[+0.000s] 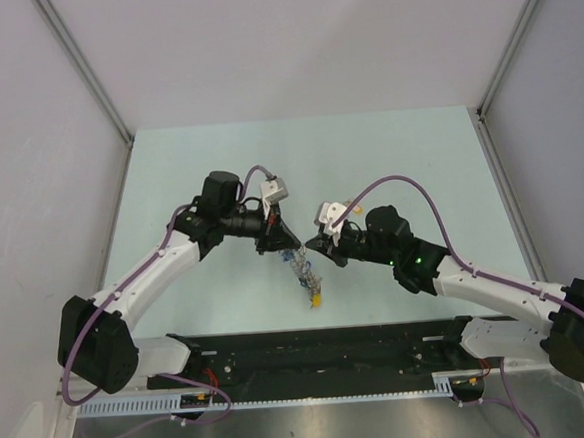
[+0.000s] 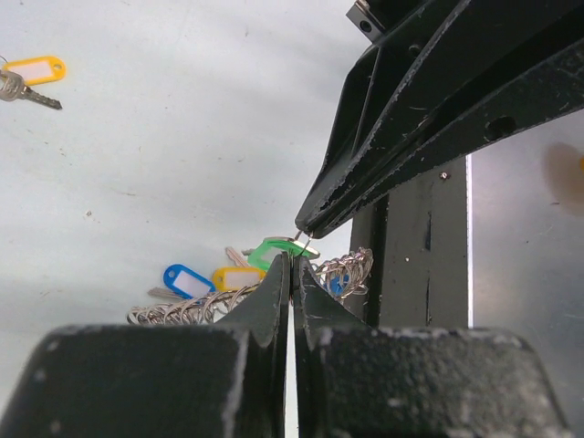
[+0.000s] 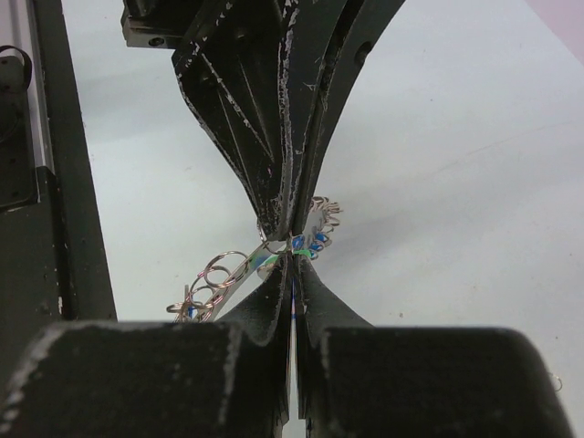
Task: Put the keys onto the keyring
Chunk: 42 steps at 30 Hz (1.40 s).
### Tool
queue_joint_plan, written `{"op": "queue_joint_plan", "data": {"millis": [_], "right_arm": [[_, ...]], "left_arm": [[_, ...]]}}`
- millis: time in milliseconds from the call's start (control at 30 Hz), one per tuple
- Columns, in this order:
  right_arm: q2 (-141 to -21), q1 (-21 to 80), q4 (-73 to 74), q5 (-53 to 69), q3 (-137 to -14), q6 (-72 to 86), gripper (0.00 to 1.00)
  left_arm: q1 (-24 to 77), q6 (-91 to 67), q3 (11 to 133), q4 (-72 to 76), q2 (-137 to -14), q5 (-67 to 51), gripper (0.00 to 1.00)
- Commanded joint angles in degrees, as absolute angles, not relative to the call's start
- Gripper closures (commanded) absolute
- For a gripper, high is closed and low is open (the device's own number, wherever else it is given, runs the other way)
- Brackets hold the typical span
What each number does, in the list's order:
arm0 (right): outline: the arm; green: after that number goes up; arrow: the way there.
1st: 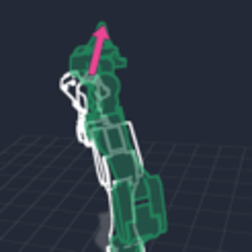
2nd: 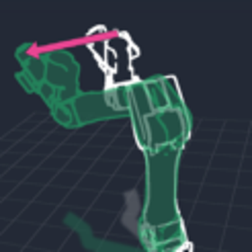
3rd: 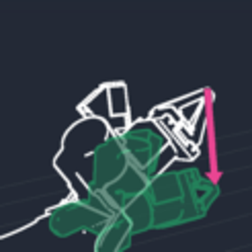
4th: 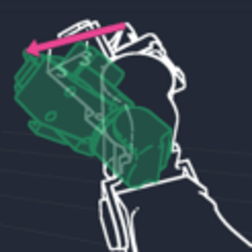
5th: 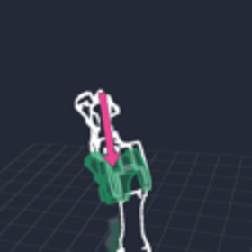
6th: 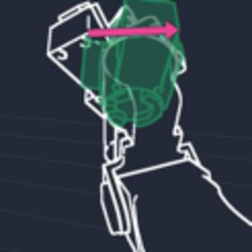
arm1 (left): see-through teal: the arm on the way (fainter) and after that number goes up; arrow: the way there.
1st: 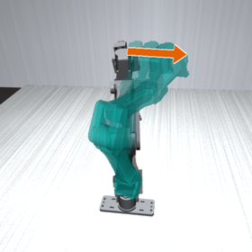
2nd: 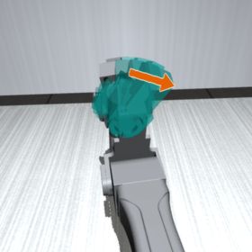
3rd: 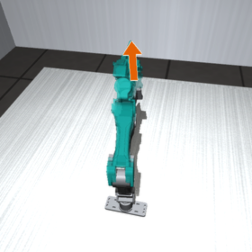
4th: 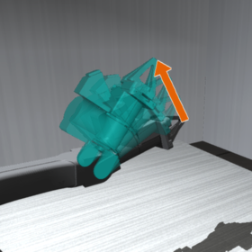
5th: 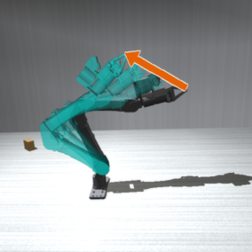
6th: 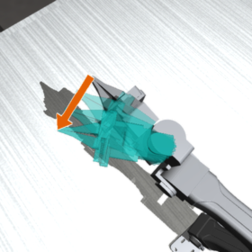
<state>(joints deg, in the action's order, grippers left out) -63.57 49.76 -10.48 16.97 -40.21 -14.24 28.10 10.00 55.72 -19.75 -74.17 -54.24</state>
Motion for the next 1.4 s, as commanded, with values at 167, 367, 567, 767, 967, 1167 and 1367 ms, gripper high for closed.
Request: {"op": "queue_joint_plan", "data": {"millis": [167, 367, 567, 767, 967, 1167, 1367], "right_arm": [[-63.6, 49.8, -11.9, 17.7, -38.9, -14.2, 1.0], [-63.9, 49.7, -13.2, 18.3, -38.1, -13.4, 1.0], [-65.0, 51.2, -14.6, 19.5, -38.1, -13.4, 1.0], [-65.7, 51.6, -16.3, 20.0, -38.1, -12.6, 1.0], [-65.9, 50.8, -17.6, 20.2, -38.1, -11.2, 1.0], [-65.6, 49.7, -17.8, 22.3, -37.8, -10.4, 1.0], [-66.7, 49.9, -18.8, 24.5, -37.8, -10.0, 1.0]], "left_arm": [[25.5, 7.0, 53.9, -13.2, -71.9, -53.4, 1.0], [25.4, 4.6, 52.7, -10.8, -71.0, -53.1, 1.0], [25.4, -1.6, 49.3, -1.9, -69.9, -52.0, 1.0], [25.4, -5.2, 46.2, 5.5, -67.8, -50.4, 1.0], [25.4, -9.4, 42.7, 13.7, -65.8, -49.7, 0.99], [25.5, -10.8, 40.5, 17.6, -63.8, -46.5, 1.0], [25.8, -14.1, 37.6, 24.1, -62.6, -45.4, 1.0]]}}
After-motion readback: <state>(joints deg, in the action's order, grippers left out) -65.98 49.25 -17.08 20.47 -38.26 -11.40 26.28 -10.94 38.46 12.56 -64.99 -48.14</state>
